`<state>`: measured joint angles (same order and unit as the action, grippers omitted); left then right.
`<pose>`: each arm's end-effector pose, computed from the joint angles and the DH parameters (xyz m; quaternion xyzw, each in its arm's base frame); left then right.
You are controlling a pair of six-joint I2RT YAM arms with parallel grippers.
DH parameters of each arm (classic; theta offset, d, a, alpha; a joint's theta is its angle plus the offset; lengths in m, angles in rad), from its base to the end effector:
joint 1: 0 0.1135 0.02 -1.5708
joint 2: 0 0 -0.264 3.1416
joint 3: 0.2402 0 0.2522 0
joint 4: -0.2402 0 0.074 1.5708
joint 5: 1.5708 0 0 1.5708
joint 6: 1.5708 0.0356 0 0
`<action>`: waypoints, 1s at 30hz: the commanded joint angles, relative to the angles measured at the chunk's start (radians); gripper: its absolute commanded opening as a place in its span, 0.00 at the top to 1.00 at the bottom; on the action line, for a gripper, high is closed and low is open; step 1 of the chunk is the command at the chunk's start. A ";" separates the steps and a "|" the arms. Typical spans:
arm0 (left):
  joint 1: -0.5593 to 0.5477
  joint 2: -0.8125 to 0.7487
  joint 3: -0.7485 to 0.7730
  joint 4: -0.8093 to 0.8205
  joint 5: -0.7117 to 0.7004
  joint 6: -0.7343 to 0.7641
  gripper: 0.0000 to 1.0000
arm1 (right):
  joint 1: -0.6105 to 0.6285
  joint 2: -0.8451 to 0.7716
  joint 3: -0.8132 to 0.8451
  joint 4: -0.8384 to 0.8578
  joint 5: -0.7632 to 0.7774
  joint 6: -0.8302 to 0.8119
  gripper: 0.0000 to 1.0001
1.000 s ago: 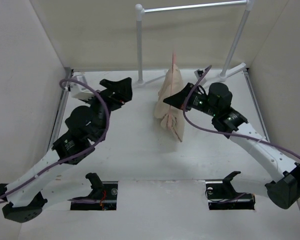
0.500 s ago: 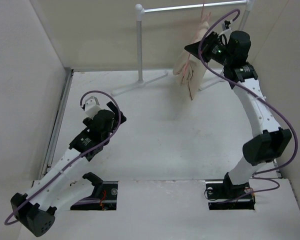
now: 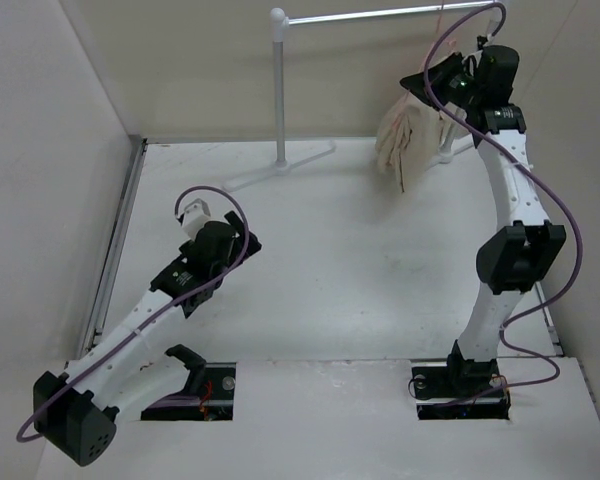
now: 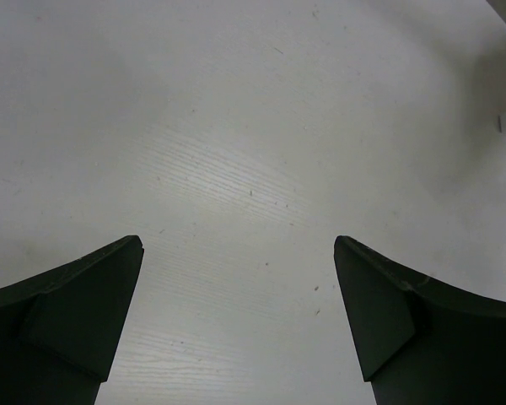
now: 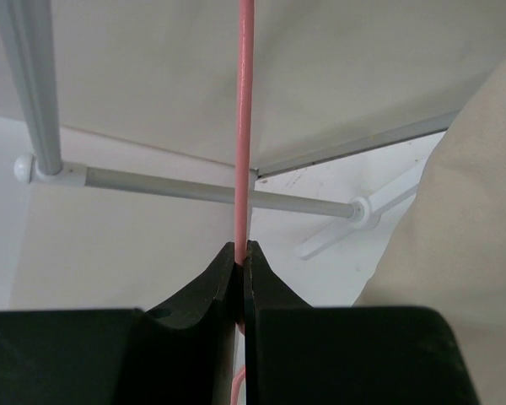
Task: Place the trousers on the hanger
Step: Place the hanger at the clothesline.
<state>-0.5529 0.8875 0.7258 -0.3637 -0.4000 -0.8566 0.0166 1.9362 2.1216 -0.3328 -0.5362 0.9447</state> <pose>0.1750 -0.0917 0.2844 -0.2265 0.8244 -0.1858 0.4842 0.4471 0.0256 0.4488 0.1721 0.7304 0.4691 0.4657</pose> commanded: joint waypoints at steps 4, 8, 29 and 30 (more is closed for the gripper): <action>0.023 0.050 0.004 0.074 0.044 -0.007 0.00 | -0.034 0.030 0.078 0.072 -0.033 -0.014 0.99; 0.029 0.073 0.009 0.078 0.047 -0.009 0.00 | -0.043 0.037 0.051 0.063 -0.028 -0.029 0.97; 0.074 0.157 0.115 0.034 0.049 -0.002 0.00 | -0.066 -0.210 -0.202 0.087 0.059 -0.092 0.00; 0.074 0.172 0.130 0.029 0.049 -0.001 0.00 | -0.070 -0.258 -0.263 0.084 0.088 -0.104 0.00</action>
<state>-0.4866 1.0367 0.7834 -0.3233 -0.3473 -0.8589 -0.0345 1.8126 1.9347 -0.3008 -0.5095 0.8825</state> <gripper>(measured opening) 0.997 0.984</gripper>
